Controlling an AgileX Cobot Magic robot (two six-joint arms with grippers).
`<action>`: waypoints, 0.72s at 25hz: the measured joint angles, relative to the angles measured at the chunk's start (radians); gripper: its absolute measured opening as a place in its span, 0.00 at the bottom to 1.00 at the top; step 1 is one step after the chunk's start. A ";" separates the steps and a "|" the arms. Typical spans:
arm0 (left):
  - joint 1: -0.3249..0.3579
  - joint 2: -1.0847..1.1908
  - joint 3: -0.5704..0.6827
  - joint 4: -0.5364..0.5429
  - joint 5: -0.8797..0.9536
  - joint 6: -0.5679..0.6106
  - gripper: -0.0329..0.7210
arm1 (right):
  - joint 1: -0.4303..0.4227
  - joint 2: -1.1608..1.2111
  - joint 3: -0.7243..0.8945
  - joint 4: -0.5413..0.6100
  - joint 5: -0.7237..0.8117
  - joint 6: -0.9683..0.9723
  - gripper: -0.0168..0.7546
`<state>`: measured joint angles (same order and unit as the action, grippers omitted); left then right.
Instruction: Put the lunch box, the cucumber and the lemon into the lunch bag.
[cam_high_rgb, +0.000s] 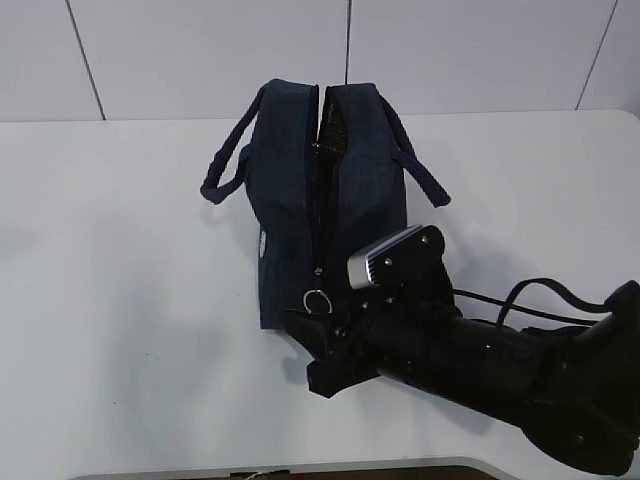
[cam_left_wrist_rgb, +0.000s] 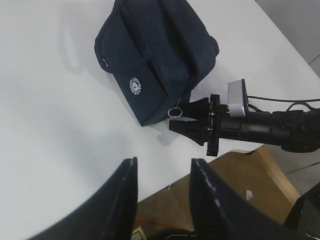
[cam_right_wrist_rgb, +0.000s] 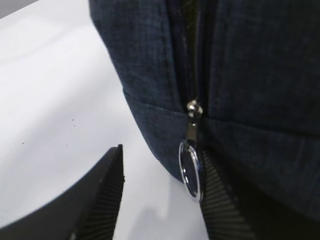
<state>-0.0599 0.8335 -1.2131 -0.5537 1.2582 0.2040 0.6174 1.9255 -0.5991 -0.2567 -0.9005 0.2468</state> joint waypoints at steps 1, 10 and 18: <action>0.000 0.000 0.000 0.000 0.000 0.000 0.38 | 0.000 0.000 0.000 0.002 0.000 0.000 0.52; 0.000 0.000 0.000 0.000 0.000 0.000 0.38 | 0.000 0.000 0.000 0.008 0.000 0.001 0.33; 0.000 0.000 0.000 0.000 0.000 0.000 0.38 | 0.000 0.000 0.000 0.016 0.015 0.001 0.32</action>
<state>-0.0599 0.8335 -1.2131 -0.5537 1.2582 0.2040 0.6174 1.9255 -0.5991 -0.2411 -0.8853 0.2475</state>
